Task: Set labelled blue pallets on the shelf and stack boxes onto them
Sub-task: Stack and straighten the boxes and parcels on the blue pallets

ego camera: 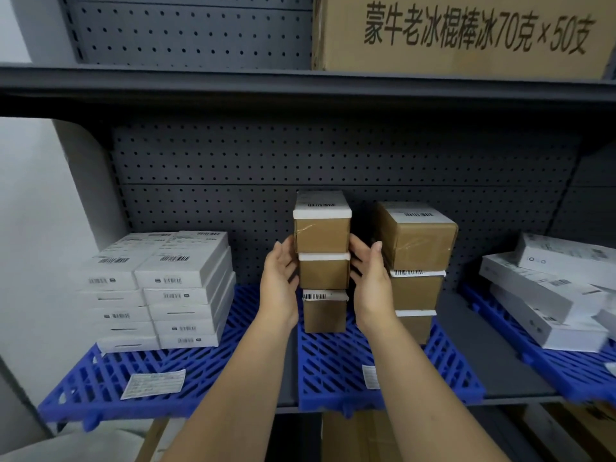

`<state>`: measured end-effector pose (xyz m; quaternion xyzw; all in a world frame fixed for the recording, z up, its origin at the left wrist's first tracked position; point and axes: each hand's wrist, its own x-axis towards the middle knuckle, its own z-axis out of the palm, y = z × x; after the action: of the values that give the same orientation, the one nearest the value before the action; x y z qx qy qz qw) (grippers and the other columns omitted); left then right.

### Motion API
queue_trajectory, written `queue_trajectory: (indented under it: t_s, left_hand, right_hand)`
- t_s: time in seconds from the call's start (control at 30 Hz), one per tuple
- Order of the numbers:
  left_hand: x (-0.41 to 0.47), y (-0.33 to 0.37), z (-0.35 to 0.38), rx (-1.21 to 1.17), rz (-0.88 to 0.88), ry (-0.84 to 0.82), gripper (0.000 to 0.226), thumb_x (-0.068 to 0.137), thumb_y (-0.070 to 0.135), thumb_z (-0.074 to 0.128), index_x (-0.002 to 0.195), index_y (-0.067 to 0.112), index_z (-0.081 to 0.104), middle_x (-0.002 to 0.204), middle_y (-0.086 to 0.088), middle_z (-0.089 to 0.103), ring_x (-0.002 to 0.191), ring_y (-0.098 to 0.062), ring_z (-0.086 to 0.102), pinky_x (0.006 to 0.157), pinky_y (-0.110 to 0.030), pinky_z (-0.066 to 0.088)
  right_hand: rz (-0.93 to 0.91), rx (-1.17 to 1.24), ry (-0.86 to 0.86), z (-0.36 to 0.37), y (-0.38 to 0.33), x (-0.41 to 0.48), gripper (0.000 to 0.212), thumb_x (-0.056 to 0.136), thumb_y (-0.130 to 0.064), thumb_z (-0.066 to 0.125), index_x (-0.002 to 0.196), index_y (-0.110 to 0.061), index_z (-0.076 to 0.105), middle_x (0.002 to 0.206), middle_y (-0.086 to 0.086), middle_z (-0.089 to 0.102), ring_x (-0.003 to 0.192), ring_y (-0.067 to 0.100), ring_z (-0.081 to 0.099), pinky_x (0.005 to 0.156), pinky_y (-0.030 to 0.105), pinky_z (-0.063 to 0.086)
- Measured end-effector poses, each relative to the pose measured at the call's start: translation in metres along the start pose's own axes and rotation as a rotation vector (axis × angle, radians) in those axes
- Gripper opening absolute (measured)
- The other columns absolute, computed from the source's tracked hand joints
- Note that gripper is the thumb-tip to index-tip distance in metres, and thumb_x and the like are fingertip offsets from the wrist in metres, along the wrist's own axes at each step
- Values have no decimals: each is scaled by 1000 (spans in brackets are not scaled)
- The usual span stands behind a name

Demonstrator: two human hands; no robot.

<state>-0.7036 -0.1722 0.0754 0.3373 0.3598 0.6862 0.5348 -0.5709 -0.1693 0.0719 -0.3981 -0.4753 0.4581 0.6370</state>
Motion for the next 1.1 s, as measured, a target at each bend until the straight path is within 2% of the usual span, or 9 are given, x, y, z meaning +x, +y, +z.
queue_trajectory:
  t_s: [0.13,0.2,0.33,0.43,0.6,0.7,0.77,0.93,1.1]
  left_hand:
    - [-4,0,-3,29,9,-28,42,103,45,32,125,27,62,126,6,65,119,-11,56,96,-31,42]
    - [-4,-2,-6,51,18,-25,41,103,44,31,126,27,61,127,8,64,120,-10,55,95,-30,42]
    - [-3,-6,-8,94,33,-38,39,103,43,32,128,30,60,128,10,62,123,-10,53,109,-36,37]
    - [-4,-6,-6,125,35,-47,33,102,44,35,121,35,61,126,13,62,124,-9,52,112,-39,34]
    - [-4,-16,-17,143,-1,2,30,102,43,33,120,41,57,137,6,55,126,-13,49,111,-45,33]
    - [-12,-31,-23,155,-53,-23,33,101,44,34,125,42,57,135,11,56,127,-13,48,112,-48,32]
    - [-17,-35,-22,155,-67,-33,29,101,44,36,121,45,58,124,18,60,121,-10,52,110,-46,34]
    - [-20,-38,-24,130,-80,-50,29,102,41,36,119,44,58,122,19,60,118,-8,52,104,-41,39]
    - [-33,-43,-28,119,-67,-81,37,101,41,35,132,36,55,130,15,58,119,-8,51,93,-35,41]
  right_hand:
    - [49,109,4,-1,3,0,62,97,-62,17,131,-31,58,135,-5,57,129,16,45,112,39,30]
    - [56,107,-25,-1,4,-2,62,97,-63,16,131,-32,57,136,-6,56,130,16,44,114,41,28]
    - [54,81,-33,-2,6,-2,61,96,-65,16,132,-35,55,138,-6,53,131,17,43,116,43,26]
    - [48,48,-19,-5,5,-2,58,97,-62,18,135,-35,52,138,-4,52,129,17,44,114,42,28]
    - [-2,-50,47,-9,17,-13,46,102,-49,21,130,-34,54,133,-9,55,125,11,47,108,32,35]
    - [68,-20,23,-11,28,-21,46,103,-47,22,131,-30,54,121,-14,59,112,2,54,88,20,44]
    - [114,4,-2,-11,32,-24,47,102,-48,21,133,-31,53,117,-17,59,110,0,54,81,19,44]
    - [117,20,-2,-17,41,-29,52,98,-57,21,134,-36,52,130,-15,57,125,9,48,110,36,35]
    - [71,30,18,-28,43,-46,62,89,-65,25,133,-32,54,132,-12,58,125,8,50,111,38,35]
